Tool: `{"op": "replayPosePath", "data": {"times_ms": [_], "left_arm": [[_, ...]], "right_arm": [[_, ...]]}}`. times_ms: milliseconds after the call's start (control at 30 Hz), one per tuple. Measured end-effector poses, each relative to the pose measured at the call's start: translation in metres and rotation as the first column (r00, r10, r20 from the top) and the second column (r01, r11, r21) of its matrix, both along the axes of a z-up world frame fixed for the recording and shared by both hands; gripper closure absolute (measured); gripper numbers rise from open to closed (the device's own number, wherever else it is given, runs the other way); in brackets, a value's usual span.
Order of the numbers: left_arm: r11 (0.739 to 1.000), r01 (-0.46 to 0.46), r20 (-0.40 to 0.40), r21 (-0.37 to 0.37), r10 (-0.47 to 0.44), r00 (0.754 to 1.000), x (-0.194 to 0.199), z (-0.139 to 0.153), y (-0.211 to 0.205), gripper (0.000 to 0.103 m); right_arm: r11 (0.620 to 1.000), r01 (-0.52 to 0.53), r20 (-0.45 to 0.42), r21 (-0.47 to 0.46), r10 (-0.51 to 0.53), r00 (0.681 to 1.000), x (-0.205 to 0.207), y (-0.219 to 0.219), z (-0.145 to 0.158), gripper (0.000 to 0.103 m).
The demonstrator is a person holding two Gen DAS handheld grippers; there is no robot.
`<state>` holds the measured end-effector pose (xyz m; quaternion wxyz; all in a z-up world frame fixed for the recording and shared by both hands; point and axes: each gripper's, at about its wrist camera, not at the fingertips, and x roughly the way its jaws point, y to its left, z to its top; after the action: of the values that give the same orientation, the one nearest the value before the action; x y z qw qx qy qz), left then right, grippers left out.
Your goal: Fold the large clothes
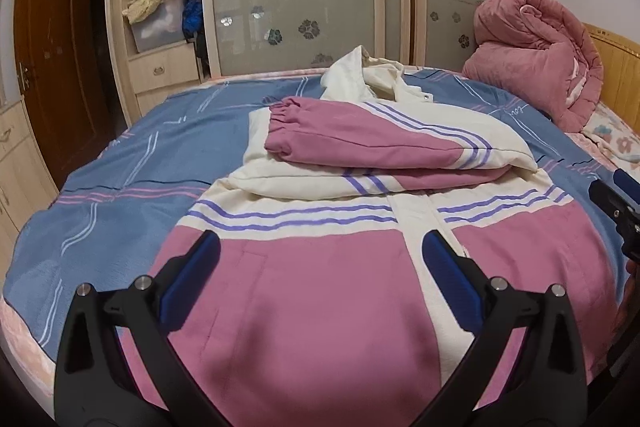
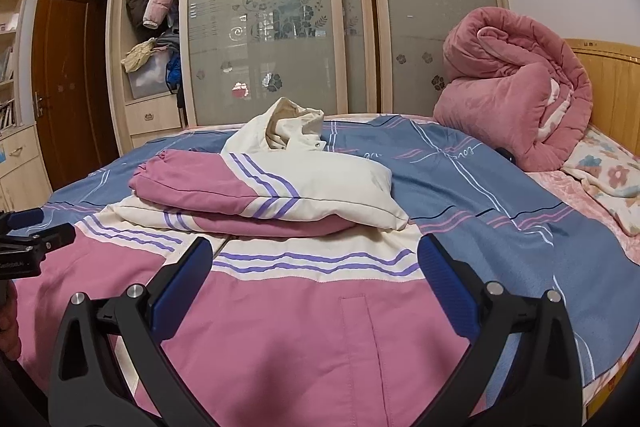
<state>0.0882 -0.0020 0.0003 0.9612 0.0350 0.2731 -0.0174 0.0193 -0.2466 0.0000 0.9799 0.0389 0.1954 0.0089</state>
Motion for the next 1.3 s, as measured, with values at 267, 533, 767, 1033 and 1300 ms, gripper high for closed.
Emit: {"op": "replayPosePath", "data": {"times_ms": [267,533,767,1033,1300], "left_arm": [[1.000,-0.003,-0.005,-0.004,0.003,1.000,0.000,-0.001,0.003,0.002],[1.000,-0.001,-0.002,-0.011,0.001,1.000,0.000,-0.001,0.003,0.002],[1.000,0.002,0.018,-0.009,-0.001,1.000,-0.002,0.002,0.005,0.002],[1.000,-0.008,0.045,-0.015,0.009,0.999,0.001,0.007,0.019,0.002],[0.996,0.015,0.024,-0.090,-0.013,1.000,0.017,0.009,0.038,0.002]], "right_arm": [[1.000,0.005,-0.010,-0.004,-0.005,1.000,0.003,-0.001,-0.002,0.001],[1.000,0.000,-0.013,-0.007,0.000,1.000,0.005,0.000,-0.003,0.001],[1.000,-0.008,-0.028,-0.001,0.008,1.000,0.007,0.002,-0.006,0.001],[0.996,-0.038,-0.117,0.080,0.047,0.992,0.039,0.000,0.005,0.001],[0.984,-0.121,-0.309,0.129,0.156,0.938,0.209,0.019,0.066,0.010]]}}
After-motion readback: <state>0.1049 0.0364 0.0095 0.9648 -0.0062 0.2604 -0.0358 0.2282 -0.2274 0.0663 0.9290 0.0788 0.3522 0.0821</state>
